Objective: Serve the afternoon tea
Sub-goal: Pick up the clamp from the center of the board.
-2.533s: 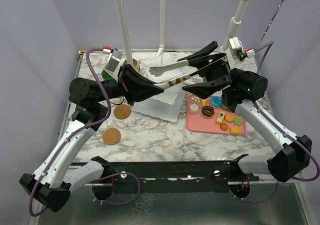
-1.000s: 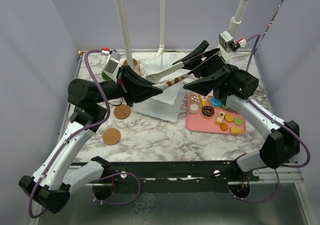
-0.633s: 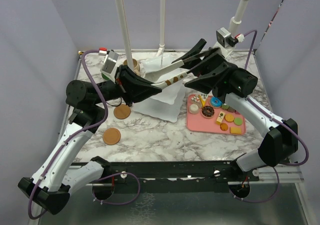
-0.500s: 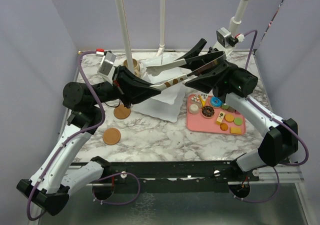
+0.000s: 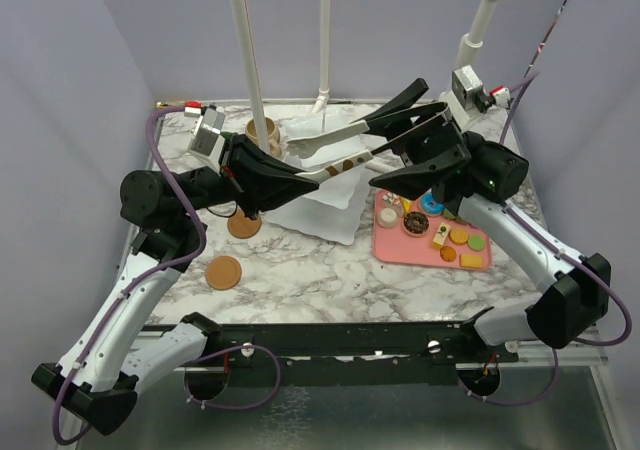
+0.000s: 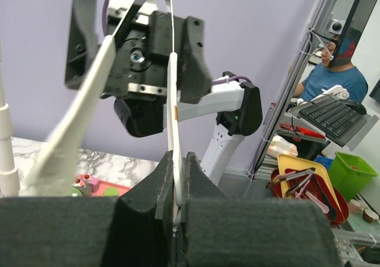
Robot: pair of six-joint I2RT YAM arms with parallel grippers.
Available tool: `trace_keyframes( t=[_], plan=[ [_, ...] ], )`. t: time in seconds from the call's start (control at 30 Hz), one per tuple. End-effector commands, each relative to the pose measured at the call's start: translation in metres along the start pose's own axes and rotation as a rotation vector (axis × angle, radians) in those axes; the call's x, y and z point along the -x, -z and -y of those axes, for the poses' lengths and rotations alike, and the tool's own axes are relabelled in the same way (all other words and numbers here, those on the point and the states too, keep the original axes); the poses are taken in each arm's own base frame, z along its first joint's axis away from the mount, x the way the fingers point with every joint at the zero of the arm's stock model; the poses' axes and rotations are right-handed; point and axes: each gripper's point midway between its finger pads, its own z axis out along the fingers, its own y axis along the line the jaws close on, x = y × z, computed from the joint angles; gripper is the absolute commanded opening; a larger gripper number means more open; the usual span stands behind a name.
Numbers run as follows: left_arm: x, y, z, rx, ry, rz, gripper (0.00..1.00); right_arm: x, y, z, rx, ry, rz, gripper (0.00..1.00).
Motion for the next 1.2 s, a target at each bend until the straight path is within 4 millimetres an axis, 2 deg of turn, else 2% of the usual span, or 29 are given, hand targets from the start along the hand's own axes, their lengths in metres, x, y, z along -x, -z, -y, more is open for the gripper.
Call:
trace_keyframes(
  t=[0.0,0.17,0.37,0.5,0.53,0.67,0.97,1.07,1.17],
  plan=[
    [0.000,0.001,0.001,-0.006,-0.023,0.010,0.00,0.003,-0.018,-0.023,0.048,0.151,-0.041,1.00],
    [-0.001,0.000,0.000,-0.007,-0.021,0.006,0.00,0.001,-0.021,-0.021,0.033,0.175,-0.049,0.99],
    [-0.001,0.000,0.001,-0.015,-0.020,-0.002,0.00,0.002,-0.024,-0.013,-0.010,0.197,-0.050,0.92],
    [-0.002,0.000,0.001,-0.020,-0.022,-0.007,0.00,0.005,-0.025,-0.008,-0.037,0.201,-0.036,0.85],
    [-0.004,0.000,0.001,-0.025,-0.026,-0.014,0.00,0.008,-0.025,-0.007,-0.049,0.206,-0.028,0.78],
    [-0.007,0.000,0.001,-0.032,-0.030,-0.024,0.00,0.010,-0.025,-0.008,-0.064,0.214,-0.037,0.66],
    [-0.008,0.001,0.007,-0.060,-0.044,-0.044,0.00,0.011,-0.026,-0.020,-0.027,0.214,-0.060,0.51],
    [-0.008,0.001,0.006,-0.059,-0.056,-0.046,0.07,0.009,-0.025,-0.019,-0.034,0.211,-0.071,0.50],
    [-0.010,0.001,0.004,-0.054,-0.066,-0.059,0.22,0.007,-0.023,-0.020,-0.048,0.215,-0.083,0.50]
  ],
)
